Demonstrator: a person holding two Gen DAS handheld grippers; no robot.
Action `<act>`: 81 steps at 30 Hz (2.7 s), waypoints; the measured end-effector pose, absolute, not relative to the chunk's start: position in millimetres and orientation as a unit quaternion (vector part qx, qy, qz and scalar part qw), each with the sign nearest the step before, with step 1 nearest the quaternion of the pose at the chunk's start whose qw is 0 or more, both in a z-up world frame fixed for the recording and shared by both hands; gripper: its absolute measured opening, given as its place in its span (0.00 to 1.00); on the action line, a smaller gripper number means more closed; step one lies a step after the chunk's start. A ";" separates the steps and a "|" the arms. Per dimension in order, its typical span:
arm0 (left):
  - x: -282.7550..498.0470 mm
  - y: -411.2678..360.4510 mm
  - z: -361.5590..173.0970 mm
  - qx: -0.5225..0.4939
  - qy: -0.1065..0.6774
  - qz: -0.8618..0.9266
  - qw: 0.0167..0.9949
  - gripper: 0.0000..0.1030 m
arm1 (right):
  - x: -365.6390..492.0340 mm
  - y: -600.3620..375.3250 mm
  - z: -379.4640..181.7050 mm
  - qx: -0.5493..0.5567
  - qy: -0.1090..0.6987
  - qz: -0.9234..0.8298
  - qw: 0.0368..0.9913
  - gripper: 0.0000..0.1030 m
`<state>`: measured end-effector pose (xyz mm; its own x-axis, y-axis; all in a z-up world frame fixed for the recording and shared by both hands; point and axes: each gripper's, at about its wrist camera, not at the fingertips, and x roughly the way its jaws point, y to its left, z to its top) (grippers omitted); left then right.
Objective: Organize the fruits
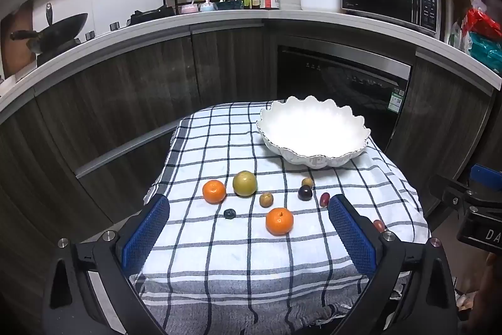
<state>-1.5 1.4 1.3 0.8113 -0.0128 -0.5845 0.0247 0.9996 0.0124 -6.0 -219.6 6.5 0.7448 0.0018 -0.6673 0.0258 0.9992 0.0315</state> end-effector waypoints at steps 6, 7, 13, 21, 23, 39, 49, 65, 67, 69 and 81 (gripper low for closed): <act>-3.1 -0.2 1.1 0.015 0.313 -0.005 0.950 1.00 | -7.1 -220.1 6.4 0.021 0.359 -0.004 0.933 0.98; -2.6 -0.3 -0.5 0.016 0.313 -0.006 0.949 1.00 | -6.8 -219.9 6.2 0.021 0.359 -0.004 0.933 0.98; -1.7 -4.3 0.7 0.020 0.314 -0.005 0.949 1.00 | -9.0 -219.3 4.3 0.022 0.352 -0.005 0.936 0.98; 1.0 -5.5 -2.3 0.018 0.316 -0.006 0.949 1.00 | -6.4 -219.9 5.8 0.023 0.350 -0.004 0.936 0.98; 0.9 -6.1 -3.6 0.018 0.317 -0.007 0.948 1.00 | -6.3 -219.7 4.9 0.023 0.350 -0.004 0.936 0.98; 1.5 -6.8 -3.3 0.015 0.320 -0.009 0.947 1.00 | -6.9 -222.1 8.1 0.023 0.348 -0.005 0.937 0.98; 1.6 -5.5 -2.4 0.013 0.320 -0.008 0.947 1.00 | -6.9 -222.7 8.4 0.023 0.348 -0.006 0.937 0.98; 2.8 -3.0 -0.1 0.009 0.320 -0.006 0.947 1.00 | -8.5 -225.9 8.5 0.024 0.348 -0.008 0.937 0.98; 3.0 -3.3 0.2 0.009 0.320 -0.006 0.947 1.00 | -8.4 -227.4 8.4 0.025 0.348 -0.008 0.937 0.98; 2.9 -2.6 0.1 0.009 0.319 -0.006 0.948 1.00 | -8.3 -227.6 8.8 0.025 0.348 -0.009 0.937 0.98; 2.3 1.2 0.4 0.007 0.320 -0.006 0.948 1.00 | -8.4 -229.7 8.5 0.026 0.350 -0.009 0.936 0.98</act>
